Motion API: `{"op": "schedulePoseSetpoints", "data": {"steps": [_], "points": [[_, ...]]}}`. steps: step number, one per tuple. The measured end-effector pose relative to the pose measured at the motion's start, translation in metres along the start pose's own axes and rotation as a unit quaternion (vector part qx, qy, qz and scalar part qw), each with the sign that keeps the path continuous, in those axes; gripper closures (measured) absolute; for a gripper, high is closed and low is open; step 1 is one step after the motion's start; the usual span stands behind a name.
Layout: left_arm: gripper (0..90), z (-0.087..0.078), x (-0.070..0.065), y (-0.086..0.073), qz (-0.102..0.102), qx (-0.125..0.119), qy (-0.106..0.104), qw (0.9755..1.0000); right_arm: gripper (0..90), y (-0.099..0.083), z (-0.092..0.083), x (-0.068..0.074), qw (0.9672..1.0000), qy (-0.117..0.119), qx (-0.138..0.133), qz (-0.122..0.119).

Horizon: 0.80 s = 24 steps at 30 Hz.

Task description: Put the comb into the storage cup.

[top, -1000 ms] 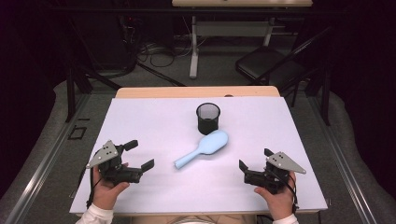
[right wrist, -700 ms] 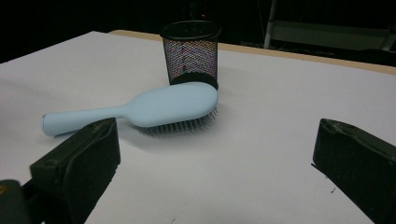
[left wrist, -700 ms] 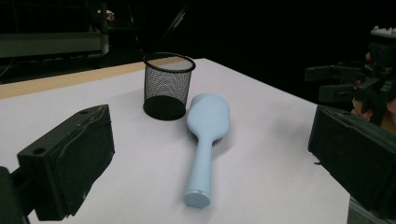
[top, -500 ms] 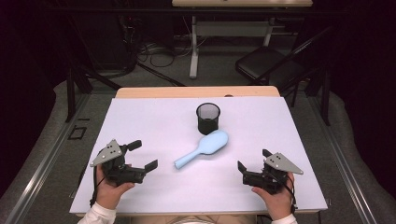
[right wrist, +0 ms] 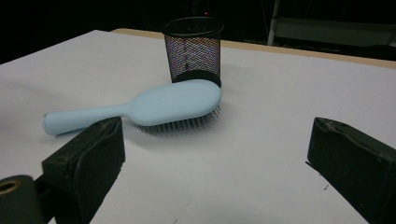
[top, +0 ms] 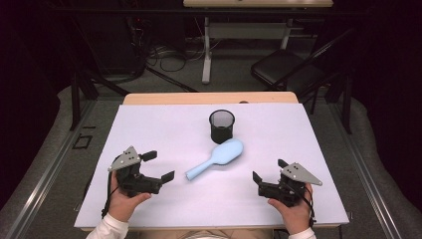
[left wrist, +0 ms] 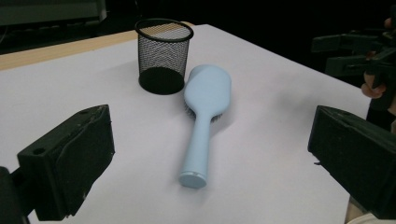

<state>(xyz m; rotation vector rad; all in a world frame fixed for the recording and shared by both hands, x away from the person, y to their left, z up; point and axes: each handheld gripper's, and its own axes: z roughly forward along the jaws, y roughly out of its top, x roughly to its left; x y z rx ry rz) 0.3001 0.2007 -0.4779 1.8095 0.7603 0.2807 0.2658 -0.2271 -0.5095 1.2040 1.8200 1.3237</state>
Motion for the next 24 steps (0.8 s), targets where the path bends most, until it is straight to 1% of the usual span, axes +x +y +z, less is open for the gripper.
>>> {"op": "schedulePoseSetpoints", "data": {"steps": [1,3,5,8,10,13,15,16,18,20,23,24], "points": [[0.5,0.002,0.0,0.001,-0.003,0.002,-0.003,1.0,4.1,0.0,0.0,0.0,1.0,0.001,0.0,0.002],[0.5,0.005,0.0,0.003,-0.006,0.008,0.0,0.9999,4.2,0.0,0.001,-0.001,1.0,0.002,0.002,0.003],[0.5,0.008,0.001,0.004,-0.01,0.016,-0.004,0.9998,4.4,-0.001,0.001,-0.001,1.0,0.002,0.004,0.003],[0.5,0.011,0.001,0.006,-0.007,0.024,0.002,0.9997,4.6,-0.001,0.002,-0.001,0.9999,0.002,0.009,0.005],[0.5,0.011,0.001,0.007,-0.009,0.029,0.005,0.9995,4.6,-0.001,0.002,-0.003,0.9999,0.001,0.008,0.008],[0.5,0.012,0.003,0.009,-0.014,0.029,0.005,0.9995,4.7,-0.001,0.001,-0.004,0.9999,0.0,0.008,0.01],[0.5,0.012,0.004,0.011,-0.02,0.027,0.001,0.9994,4.9,-0.001,0.001,-0.004,0.9999,-0.001,0.007,0.014],[0.5,0.011,0.004,0.012,-0.02,0.029,-0.001,0.9994,5.0,-0.001,0.001,-0.005,0.9999,-0.001,0.005,0.015],[0.5,0.011,0.005,0.014,-0.024,0.029,0.0,0.9993,5.3,-0.001,0.001,-0.005,0.9999,-0.003,0.004,0.015],[0.5,0.011,0.006,0.016,-0.022,0.033,0.003,0.9992,5.5,-0.001,0.001,-0.006,0.9999,-0.005,0.004,0.014],[0.5,0.01,0.006,0.02,-0.021,0.031,0.003,0.9993,5.9,-0.001,0.0,-0.006,0.9998,-0.006,0.005,0.016],[0.5,0.01,0.007,0.021,-0.019,0.035,0.003,0.9992,6.0,-0.001,0.001,-0.007,0.9998,-0.007,0.002,0.017]]}}
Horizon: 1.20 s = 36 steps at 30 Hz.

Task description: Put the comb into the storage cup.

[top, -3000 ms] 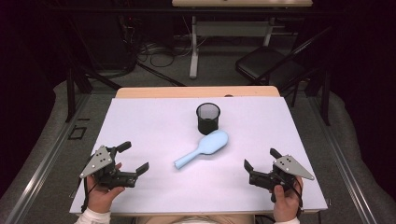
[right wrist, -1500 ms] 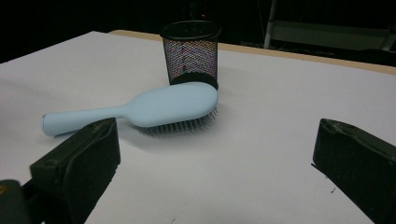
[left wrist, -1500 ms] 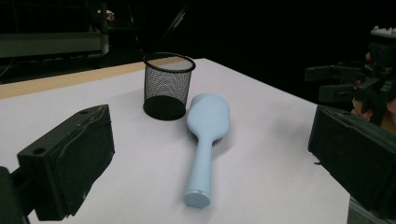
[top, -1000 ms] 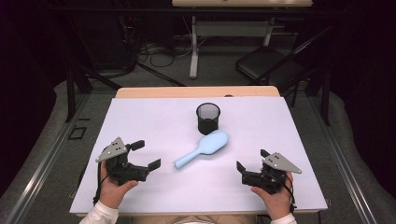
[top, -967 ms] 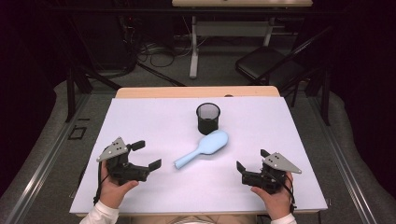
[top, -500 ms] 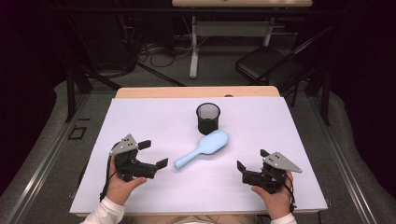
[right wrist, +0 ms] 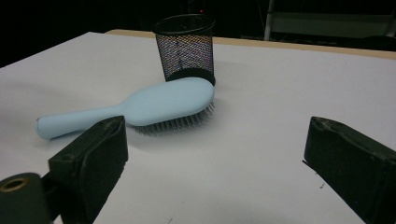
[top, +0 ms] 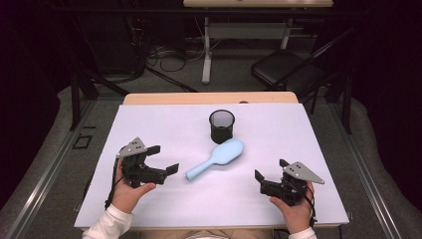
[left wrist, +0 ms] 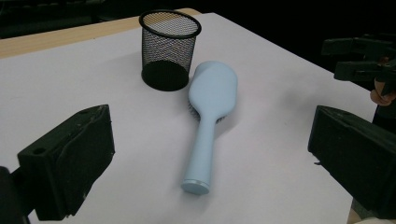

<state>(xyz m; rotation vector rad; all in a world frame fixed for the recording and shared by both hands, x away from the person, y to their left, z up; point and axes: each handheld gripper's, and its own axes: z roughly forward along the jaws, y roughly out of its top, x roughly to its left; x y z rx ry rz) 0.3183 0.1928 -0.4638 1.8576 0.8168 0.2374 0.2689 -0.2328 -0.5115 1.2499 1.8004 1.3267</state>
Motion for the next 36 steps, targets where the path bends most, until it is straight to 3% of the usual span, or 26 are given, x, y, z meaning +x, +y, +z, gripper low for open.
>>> {"op": "schedulePoseSetpoints", "data": {"steps": [8,16,36], "points": [[0.5,0.007,0.002,0.009,-0.02,0.018,-0.014,0.9995,6.1,0.0,0.0,-0.001,1.0,0.002,-0.001,0.007],[0.5,0.015,0.001,0.016,-0.005,0.042,0.002,0.9991,6.1,-0.001,0.0,-0.002,0.9999,0.003,-0.001,0.01],[0.5,0.03,0.0,0.031,0.0,0.087,0.015,0.9961,6.6,-0.001,0.001,-0.004,0.9998,0.006,0.003,0.02]]}}
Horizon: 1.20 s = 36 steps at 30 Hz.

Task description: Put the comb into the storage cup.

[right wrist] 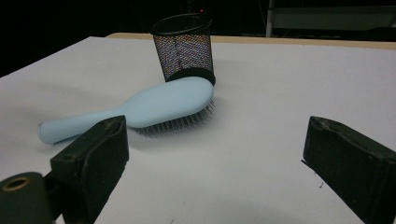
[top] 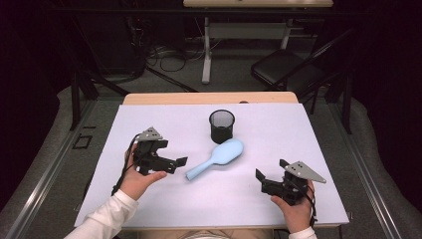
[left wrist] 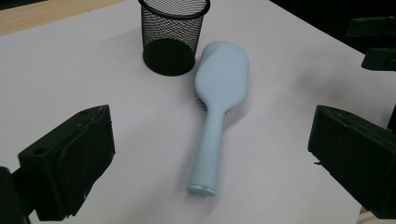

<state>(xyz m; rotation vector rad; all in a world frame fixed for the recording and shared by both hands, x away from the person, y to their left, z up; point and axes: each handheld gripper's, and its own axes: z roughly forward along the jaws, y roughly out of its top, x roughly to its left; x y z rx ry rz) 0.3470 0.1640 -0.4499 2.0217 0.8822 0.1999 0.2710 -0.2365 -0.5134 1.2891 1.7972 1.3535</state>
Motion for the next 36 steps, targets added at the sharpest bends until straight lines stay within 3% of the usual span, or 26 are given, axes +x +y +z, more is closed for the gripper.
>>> {"op": "schedulePoseSetpoints", "data": {"steps": [10,36], "points": [[0.5,0.011,-0.004,0.01,-0.002,0.025,-0.011,0.9996,6.6,0.0,0.0,-0.001,1.0,0.0,-0.003,0.003],[0.6,0.031,-0.006,0.029,0.011,0.069,0.0,0.9976,7.4,0.0,0.0,-0.001,1.0,-0.001,-0.005,0.002]]}}
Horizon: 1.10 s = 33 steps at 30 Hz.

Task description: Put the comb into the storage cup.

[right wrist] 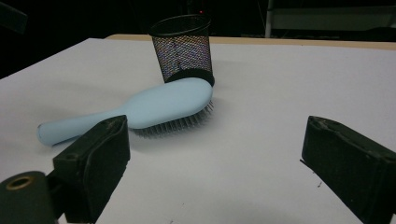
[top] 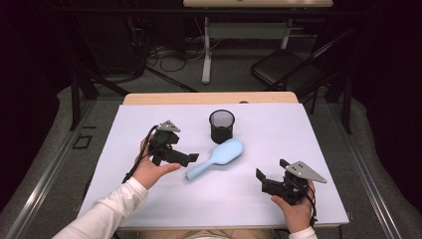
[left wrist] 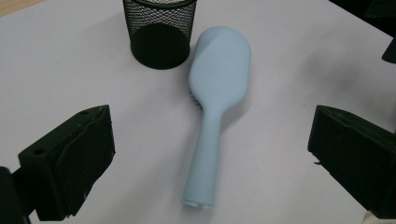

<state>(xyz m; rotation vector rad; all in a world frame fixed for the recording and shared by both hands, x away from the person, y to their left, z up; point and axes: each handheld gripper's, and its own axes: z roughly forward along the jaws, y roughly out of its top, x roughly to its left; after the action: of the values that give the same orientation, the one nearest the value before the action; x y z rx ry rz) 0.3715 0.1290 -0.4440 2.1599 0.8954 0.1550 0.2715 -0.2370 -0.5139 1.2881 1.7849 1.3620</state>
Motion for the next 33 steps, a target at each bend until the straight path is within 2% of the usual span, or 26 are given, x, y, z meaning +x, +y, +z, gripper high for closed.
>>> {"op": "schedulePoseSetpoints", "data": {"steps": [12,19,33], "points": [[0.7,0.007,0.002,0.007,0.01,0.023,0.008,0.9997,7.5,0.0,0.0,0.0,1.0,0.001,0.003,0.001],[0.8,0.015,0.003,0.011,0.01,0.04,0.008,0.9991,7.8,0.0,0.0,-0.001,1.0,0.002,0.003,0.002],[2.8,0.027,0.009,0.016,0.004,0.059,0.012,0.9982,8.5,0.0,0.001,-0.001,1.0,0.004,0.004,0.003]]}}
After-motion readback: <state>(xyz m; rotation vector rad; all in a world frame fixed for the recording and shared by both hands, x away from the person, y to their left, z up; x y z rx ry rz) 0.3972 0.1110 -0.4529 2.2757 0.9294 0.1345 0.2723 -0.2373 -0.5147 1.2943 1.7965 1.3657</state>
